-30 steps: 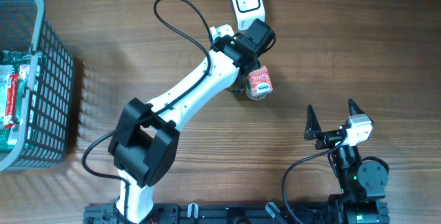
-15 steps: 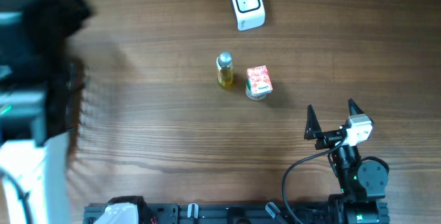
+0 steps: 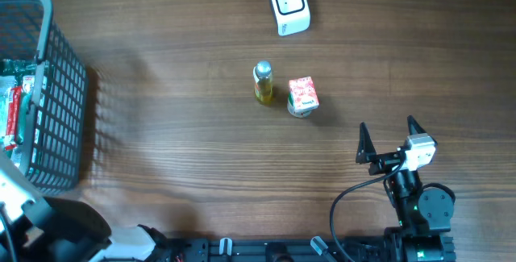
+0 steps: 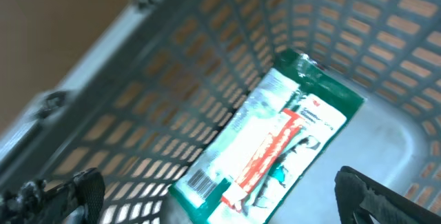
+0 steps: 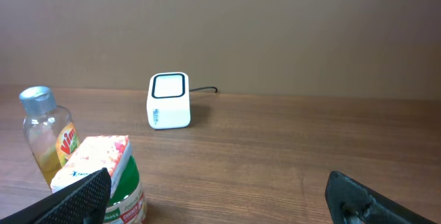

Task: Scan the item barcode
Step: 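Reach the left gripper into the basket and grasp the glove pack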

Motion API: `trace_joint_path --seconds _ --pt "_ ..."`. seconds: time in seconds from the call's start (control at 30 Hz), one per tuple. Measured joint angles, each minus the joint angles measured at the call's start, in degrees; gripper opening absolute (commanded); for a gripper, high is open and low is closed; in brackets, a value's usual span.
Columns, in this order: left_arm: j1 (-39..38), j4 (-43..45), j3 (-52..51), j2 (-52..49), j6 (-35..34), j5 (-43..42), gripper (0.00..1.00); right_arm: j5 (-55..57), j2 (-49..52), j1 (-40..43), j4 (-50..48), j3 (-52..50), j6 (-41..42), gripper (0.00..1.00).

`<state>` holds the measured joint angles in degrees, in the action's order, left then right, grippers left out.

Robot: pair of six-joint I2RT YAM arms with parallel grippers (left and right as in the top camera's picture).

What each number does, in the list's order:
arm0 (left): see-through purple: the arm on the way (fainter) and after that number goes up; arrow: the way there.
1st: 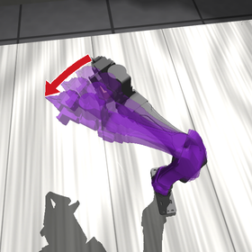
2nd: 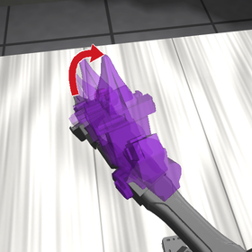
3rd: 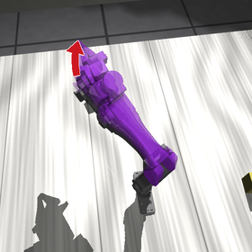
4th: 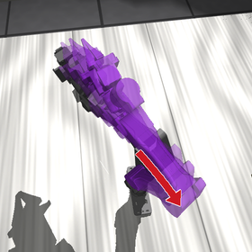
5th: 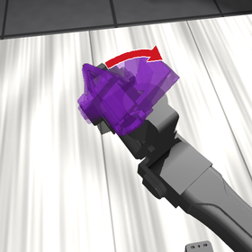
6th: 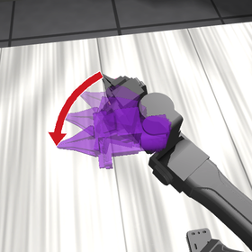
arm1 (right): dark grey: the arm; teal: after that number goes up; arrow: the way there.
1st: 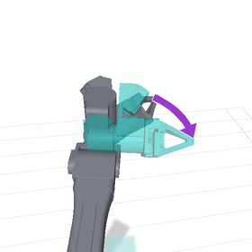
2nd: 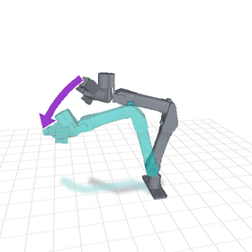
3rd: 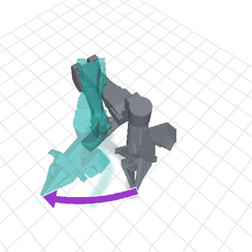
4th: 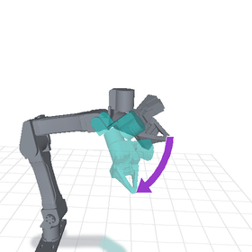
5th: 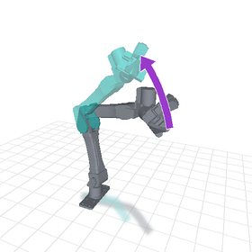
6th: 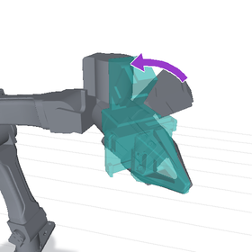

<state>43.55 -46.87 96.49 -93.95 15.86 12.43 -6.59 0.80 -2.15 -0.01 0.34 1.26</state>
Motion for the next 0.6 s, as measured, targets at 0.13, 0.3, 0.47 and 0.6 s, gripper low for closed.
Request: trace_joint_path --seconds 0.13,0.3,0.47,0.6 --pt "3.1 -0.8 0.0 -7.7 5.6 -7.0 1.00 0.0 0.0 0.0 0.0 0.0 0.0 1.00" --pt "3.5 -2.1 0.0 -18.0 14.3 -10.6 1.00 0.0 0.0 0.0 0.0 0.0 0.0 1.00" --pt "3.5 -1.8 0.0 -23.6 21.0 -10.8 1.00 0.0 0.0 0.0 0.0 0.0 0.0 1.00" --pt "4.1 -1.5 0.0 -26.2 24.0 -10.9 1.00 0.0 0.0 0.0 0.0 0.0 0.0 1.00"
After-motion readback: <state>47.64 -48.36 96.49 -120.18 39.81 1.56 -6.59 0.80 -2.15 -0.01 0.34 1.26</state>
